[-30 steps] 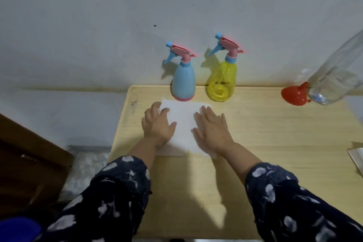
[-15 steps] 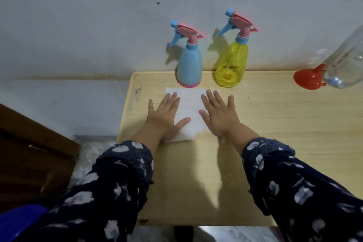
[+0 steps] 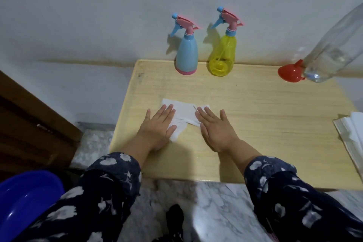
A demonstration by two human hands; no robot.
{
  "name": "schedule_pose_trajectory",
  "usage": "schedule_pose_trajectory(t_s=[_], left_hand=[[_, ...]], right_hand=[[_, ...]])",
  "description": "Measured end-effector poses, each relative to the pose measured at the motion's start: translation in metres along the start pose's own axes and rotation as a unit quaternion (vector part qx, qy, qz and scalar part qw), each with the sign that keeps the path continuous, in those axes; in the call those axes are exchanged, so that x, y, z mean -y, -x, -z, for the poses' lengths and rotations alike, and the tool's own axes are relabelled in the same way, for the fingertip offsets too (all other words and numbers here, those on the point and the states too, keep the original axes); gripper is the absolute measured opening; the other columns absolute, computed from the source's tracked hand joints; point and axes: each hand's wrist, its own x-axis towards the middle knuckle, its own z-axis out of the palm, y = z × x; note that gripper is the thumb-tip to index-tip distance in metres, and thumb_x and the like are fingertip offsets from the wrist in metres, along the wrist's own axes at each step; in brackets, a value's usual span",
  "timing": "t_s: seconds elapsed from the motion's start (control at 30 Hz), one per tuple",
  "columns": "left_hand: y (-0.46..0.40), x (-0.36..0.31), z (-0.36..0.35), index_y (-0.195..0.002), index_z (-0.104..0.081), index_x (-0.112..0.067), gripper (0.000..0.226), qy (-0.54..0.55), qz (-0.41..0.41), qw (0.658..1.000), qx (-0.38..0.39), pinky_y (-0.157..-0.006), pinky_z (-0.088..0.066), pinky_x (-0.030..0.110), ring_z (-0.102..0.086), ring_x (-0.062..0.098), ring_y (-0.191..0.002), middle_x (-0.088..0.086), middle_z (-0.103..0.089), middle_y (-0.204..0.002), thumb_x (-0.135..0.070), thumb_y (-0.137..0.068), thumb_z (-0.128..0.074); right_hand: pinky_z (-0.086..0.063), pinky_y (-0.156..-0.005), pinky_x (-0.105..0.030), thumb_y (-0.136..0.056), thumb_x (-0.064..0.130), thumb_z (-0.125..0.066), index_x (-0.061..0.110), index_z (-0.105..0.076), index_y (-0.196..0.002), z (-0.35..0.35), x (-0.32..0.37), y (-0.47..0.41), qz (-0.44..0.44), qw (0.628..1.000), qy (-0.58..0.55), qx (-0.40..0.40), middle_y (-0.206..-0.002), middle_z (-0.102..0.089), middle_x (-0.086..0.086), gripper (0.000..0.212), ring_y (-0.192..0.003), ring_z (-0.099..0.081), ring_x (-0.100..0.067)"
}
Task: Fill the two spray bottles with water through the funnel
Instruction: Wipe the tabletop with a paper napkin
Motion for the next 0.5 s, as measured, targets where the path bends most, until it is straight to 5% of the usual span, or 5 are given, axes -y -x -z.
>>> schedule_pose_trajectory(t_s=[0.17,0.3,0.5], left_hand=[[0.044,-0.026,-0.001,-0.154,0.002,-0.020,0.090,-0.011,0.019,0.999,0.040,-0.117,0.002,0.050,0.009,0.009,-0.148,-0.008,0.012,-0.161,-0.051,-0.072,0.021],[0.073,-0.040,-0.005,-0.154,0.002,-0.021,0.057,0.011,0.031,0.998,0.056,-0.119,0.003,0.049,0.012,0.008,-0.147,-0.009,0.013,-0.161,-0.041,-0.102,-0.007],[0.095,-0.059,-0.009,-0.150,-0.024,-0.021,0.060,0.060,0.057,0.996,-0.036,-0.119,-0.001,0.045,-0.010,0.014,-0.146,-0.005,-0.019,-0.158,-0.051,-0.098,-0.022]], right_hand=[[-0.005,-0.117,-0.051,-0.083,0.043,0.014,0.020,-0.010,-0.153,-0.005,0.009,0.037,0.013,1.000,0.010,0.019,-0.161,-0.004,0.008,0.078,-0.149,-0.002,-0.013],[-0.005,-0.118,-0.052,-0.093,0.040,0.003,0.019,-0.011,-0.153,-0.008,0.016,0.066,0.020,1.000,0.006,0.022,-0.161,-0.004,0.007,0.065,-0.149,-0.001,-0.014],[0.000,-0.117,-0.050,-0.101,0.033,-0.017,0.020,-0.014,-0.153,-0.005,0.021,0.087,0.019,1.000,-0.006,0.015,-0.162,-0.008,0.004,0.053,-0.149,-0.003,-0.015]])
